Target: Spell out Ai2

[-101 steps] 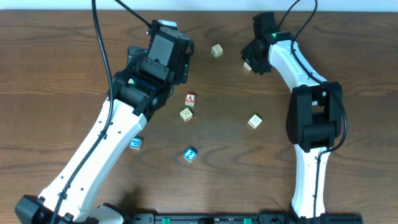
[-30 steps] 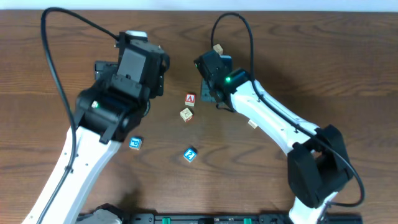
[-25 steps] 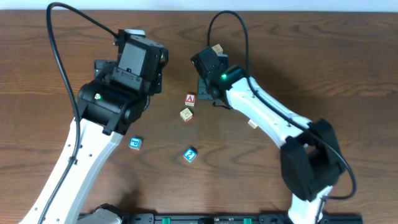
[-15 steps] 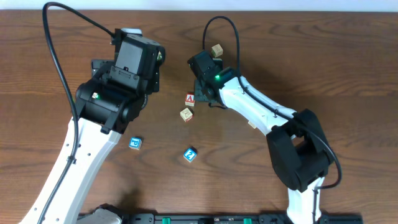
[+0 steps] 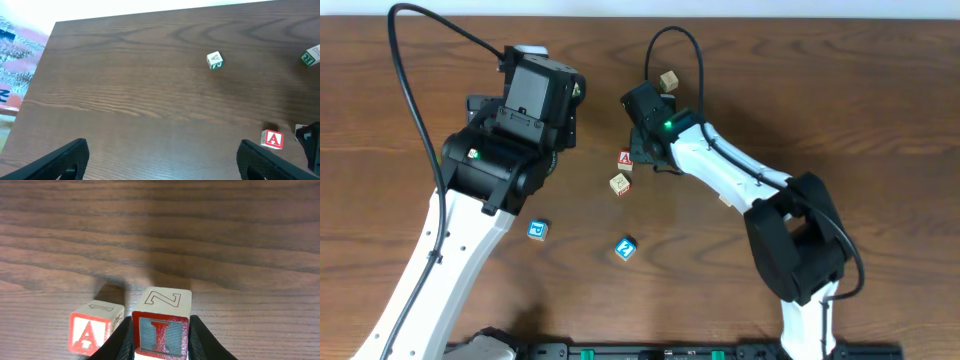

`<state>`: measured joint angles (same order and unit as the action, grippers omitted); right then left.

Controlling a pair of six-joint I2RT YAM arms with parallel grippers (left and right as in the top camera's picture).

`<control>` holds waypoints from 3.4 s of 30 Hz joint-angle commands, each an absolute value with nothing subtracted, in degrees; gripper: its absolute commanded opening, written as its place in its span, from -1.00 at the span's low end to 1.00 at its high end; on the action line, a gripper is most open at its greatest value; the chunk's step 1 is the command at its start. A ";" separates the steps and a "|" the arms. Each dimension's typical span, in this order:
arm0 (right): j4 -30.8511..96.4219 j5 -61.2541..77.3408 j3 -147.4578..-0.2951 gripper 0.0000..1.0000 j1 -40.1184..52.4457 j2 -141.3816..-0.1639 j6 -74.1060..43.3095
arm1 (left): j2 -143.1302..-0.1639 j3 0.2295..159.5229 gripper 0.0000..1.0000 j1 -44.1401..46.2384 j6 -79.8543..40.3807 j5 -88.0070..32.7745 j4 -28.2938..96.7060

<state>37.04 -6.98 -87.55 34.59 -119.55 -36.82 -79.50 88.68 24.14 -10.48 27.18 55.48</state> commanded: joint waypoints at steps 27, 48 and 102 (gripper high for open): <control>36.40 -5.74 -88.38 -0.46 34.57 -121.95 -39.79 | -79.40 89.10 0.91 23.90 -10.72 27.18 55.51; 35.14 -6.22 -88.38 -0.29 34.57 -122.54 -39.70 | -79.40 89.10 0.91 23.90 -10.74 27.16 55.55; 82.37 -24.05 -103.02 0.98 15.18 -91.94 -39.09 | -104.31 71.53 1.00 28.49 -1.87 -0.80 35.88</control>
<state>82.08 -22.63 -102.28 15.77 -93.01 -39.22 -104.29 71.59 28.62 -2.90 1.04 36.32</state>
